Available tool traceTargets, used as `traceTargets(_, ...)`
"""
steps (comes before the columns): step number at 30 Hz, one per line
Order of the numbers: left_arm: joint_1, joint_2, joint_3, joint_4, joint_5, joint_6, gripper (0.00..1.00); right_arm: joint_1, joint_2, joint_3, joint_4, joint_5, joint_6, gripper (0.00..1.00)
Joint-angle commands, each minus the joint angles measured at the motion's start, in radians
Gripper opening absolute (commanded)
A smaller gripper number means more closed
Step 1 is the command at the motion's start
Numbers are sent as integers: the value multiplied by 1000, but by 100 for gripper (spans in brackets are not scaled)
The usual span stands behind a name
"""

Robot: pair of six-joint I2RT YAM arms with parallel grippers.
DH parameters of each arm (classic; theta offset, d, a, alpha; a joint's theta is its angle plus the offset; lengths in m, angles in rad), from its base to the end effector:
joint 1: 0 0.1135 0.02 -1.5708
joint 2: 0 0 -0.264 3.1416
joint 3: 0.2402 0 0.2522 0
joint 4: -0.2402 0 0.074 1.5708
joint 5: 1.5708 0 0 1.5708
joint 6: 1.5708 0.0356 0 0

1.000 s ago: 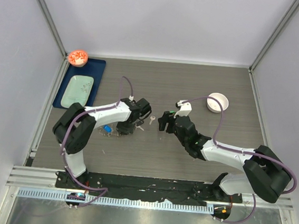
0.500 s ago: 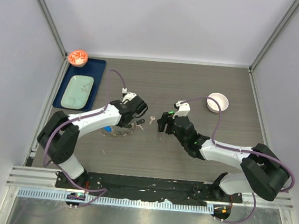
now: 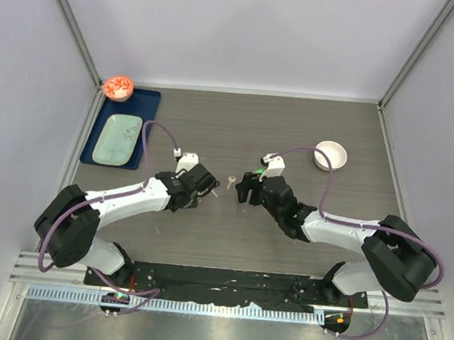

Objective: Put the keys on the keyring

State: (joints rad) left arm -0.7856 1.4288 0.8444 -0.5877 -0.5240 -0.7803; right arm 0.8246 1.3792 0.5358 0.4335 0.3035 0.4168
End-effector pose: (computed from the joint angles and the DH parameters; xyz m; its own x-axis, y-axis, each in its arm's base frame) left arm 0.1969 -0.1718 0.1931 -0.7972 -0.0640 -0.6003 -0.1207 0.9912 0.0546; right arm 0.1955 0.1958 0.1866 -0.4557 0.0762 -0.8869 -0.3610 0.8949 0.2624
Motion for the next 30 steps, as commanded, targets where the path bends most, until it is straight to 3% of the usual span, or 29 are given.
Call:
traceTargets(1,-27,-28,-21,72,-48,-62,40,4,12,41,59,-41,-26,72)
traceTargets(10,-35,-97,-39,94,-113,-71,43,21,79,70,102,-213,-55,69)
traceTargets(18,-37,-258,-90,57,-214,-71,62,125,221,168,113,-202,-72,63)
traceTargets(22,-37,-335,-154,98,-205,-68,75,151,302,210,129,-196,-79,57)
traceTargets(30,-35,-467,-278,163,-151,-73,89,174,417,245,229,-162,-79,43)
